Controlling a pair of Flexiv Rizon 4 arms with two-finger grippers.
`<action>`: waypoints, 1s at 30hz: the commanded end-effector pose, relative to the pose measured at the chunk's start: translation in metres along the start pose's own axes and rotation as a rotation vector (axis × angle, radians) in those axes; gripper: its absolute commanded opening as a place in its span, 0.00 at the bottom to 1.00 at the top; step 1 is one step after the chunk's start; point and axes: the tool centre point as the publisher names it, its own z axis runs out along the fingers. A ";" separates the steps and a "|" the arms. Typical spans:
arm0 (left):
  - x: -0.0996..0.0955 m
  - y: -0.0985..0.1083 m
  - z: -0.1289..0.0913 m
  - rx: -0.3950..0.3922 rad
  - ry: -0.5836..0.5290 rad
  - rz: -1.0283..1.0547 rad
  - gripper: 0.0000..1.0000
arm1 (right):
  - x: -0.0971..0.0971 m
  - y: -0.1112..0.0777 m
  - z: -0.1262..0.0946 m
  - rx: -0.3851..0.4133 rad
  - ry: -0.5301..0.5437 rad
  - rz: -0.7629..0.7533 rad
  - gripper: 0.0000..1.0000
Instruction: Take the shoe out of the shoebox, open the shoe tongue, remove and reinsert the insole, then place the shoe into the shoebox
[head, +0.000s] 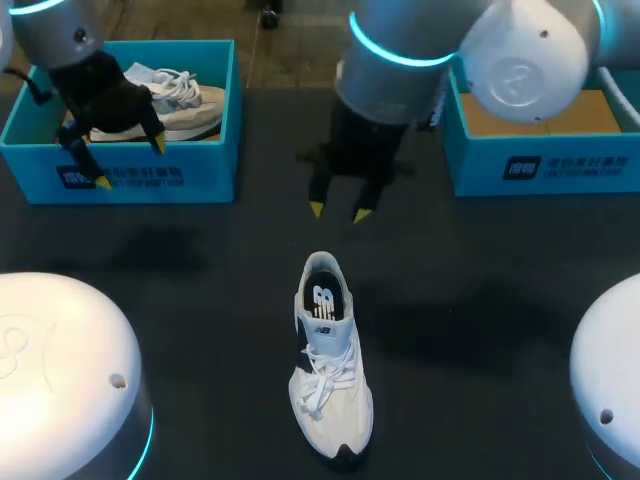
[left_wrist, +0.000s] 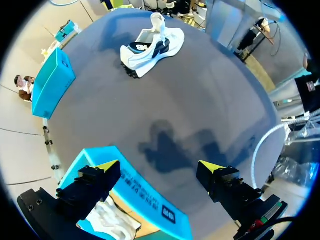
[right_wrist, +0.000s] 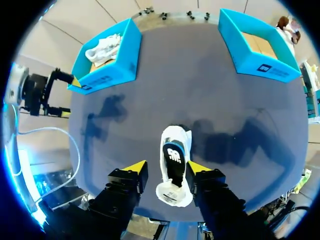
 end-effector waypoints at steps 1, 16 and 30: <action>-0.003 0.018 -0.007 0.021 0.011 0.020 1.00 | 0.018 -0.006 0.008 -0.011 -0.187 0.005 0.39; -0.003 0.034 -0.018 0.014 0.007 0.045 1.00 | 0.028 -0.024 0.016 -0.020 -0.256 0.062 0.00; -0.003 0.034 -0.018 0.014 0.007 0.045 1.00 | 0.019 -0.045 0.035 -0.154 -0.310 -0.003 0.00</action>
